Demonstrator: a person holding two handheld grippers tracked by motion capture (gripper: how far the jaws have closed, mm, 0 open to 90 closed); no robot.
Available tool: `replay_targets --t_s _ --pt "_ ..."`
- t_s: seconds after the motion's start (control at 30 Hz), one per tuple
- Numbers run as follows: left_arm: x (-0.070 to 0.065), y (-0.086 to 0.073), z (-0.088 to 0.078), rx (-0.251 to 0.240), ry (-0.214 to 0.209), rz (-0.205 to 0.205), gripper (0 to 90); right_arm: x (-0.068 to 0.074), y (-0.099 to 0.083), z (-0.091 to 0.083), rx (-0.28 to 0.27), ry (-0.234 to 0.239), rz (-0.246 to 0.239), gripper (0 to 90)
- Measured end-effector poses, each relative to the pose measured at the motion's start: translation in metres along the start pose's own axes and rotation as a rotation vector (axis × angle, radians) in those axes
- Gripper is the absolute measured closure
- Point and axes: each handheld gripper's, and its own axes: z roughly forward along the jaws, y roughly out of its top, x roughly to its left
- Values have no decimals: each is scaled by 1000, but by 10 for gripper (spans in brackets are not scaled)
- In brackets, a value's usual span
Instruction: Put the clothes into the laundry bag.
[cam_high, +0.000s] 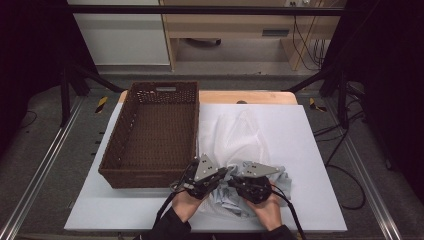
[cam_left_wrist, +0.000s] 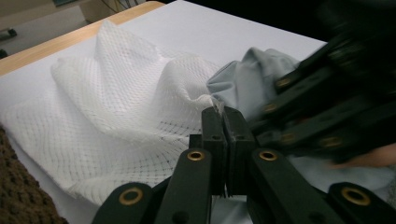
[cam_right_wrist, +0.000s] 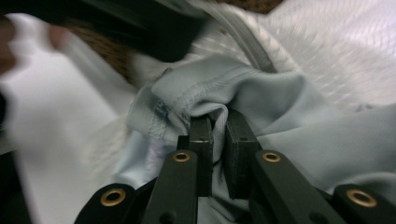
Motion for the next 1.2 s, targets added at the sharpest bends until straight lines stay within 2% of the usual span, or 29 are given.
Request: replay_targets --t_s 0.07,0.13,0.2,0.3,0.33,0.37,0.4,0.43,0.47,0.6,0.63,0.7,0.73,0.77,0.8,0.87,0.97,1.0,1.07,1.13,1.17,1.2 --pt "-4 -1 2 9 0 15 880 -3 2 13 6 -57 4 832" --pt "-4 -3 5 21 2 17 880 -7 6 26 5 -163 17 828" --pt "0 -8 10 44 8 9 880 -11 7 31 -9 -189 35 821" --pt "3 -11 12 56 16 2 880 -13 7 31 -12 -182 53 786" --pt "6 -12 12 62 20 -4 880 -12 6 25 -15 -163 54 709" --pt "6 -12 12 62 20 -4 880 -12 6 25 -15 -163 54 709" --pt "8 -13 13 62 24 -7 880 -10 6 13 -13 -138 37 624" --pt "8 -13 13 62 24 -7 880 -10 6 13 -13 -138 37 624" --pt "8 -13 13 62 25 -7 880 -6 5 -1 -15 -148 11 546" --pt "8 -13 14 65 26 -8 879 -12 -1 -34 -62 -150 8 464" --pt "8 -13 14 64 27 -7 879 -12 -1 -34 -62 -150 8 464" --pt "7 -13 14 64 28 -2 879 -24 -4 -48 -90 -201 33 352" --pt "6 -13 15 67 28 5 879 -37 -7 -51 -94 -260 75 265" --pt "6 -13 15 67 28 5 879 -37 -7 -51 -94 -260 75 265" --pt "6 -14 15 69 27 4 879 -47 -9 -47 -99 -270 113 238" --pt "7 -15 17 75 23 1 879 -54 -11 -38 -84 -245 150 250" --pt "7 -16 18 79 25 2 879 -55 -11 -28 -65 -211 154 311" --pt "6 -16 19 83 26 4 879 -54 -12 -19 -31 -165 165 511" --pt "6 -16 19 83 26 6 880 -52 -13 -17 -6 -118 151 686" --pt "7 -16 19 82 26 1 879 -48 -11 -21 -4 -116 135 781" --pt "7 -16 19 82 26 1 879 -48 -11 -21 -4 -116 135 781" --pt "8 -16 19 81 28 -4 880 -43 -7 -29 -28 -86 133 800"
